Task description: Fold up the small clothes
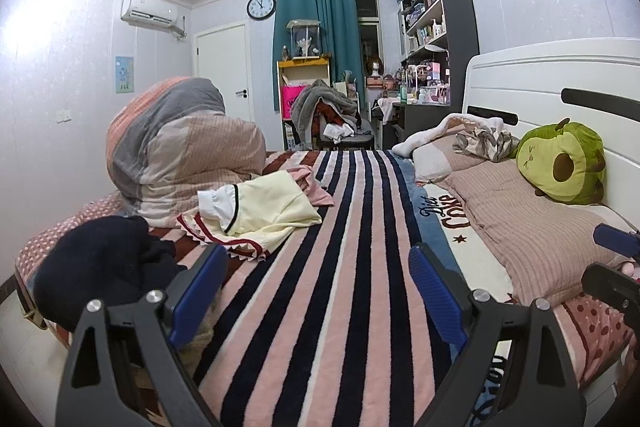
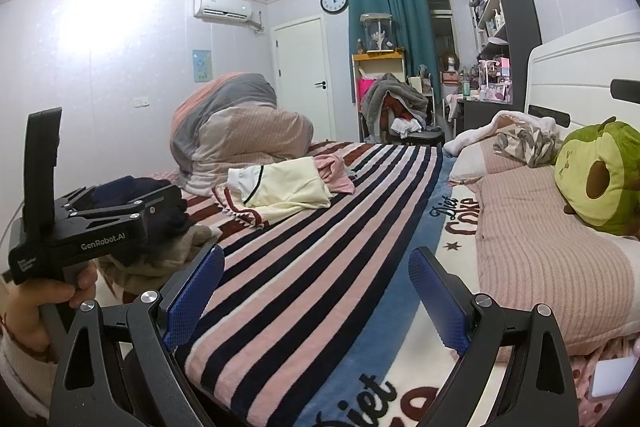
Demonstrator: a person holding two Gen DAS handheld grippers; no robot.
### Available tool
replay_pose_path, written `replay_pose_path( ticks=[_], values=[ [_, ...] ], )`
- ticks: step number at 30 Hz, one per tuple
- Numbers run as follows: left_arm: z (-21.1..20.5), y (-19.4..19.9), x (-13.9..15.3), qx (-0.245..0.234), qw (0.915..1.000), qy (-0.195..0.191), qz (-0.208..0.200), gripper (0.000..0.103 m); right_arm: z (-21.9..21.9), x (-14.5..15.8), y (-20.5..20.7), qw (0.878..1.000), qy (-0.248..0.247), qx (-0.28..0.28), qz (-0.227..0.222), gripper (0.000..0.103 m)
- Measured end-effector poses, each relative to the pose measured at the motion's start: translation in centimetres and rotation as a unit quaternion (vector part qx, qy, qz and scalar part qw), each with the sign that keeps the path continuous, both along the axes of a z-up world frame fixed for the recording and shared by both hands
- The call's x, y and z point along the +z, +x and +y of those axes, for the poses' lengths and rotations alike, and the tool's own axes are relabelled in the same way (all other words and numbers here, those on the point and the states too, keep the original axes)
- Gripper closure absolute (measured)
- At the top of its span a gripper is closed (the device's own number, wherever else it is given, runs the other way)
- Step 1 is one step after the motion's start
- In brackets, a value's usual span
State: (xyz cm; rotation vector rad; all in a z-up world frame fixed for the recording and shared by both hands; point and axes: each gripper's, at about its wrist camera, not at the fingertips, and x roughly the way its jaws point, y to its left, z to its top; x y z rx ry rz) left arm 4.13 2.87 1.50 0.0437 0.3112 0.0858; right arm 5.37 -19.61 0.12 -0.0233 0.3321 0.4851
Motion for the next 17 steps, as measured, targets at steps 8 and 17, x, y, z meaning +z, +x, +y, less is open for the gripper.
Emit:
replay_pose_path(
  ticks=[8,17],
  values=[
    [0.3,-1.9,0.5,0.006,0.9999,0.004,-0.014,0.007,0.6,0.0,-2.3,1.0,0.007,0.001,-0.021,0.007],
    [0.4,-1.5,0.1,0.001,1.0,0.0,-0.009,0.007,1.1,-0.6,-1.8,1.0,0.006,-0.002,-0.009,0.007]
  ],
)
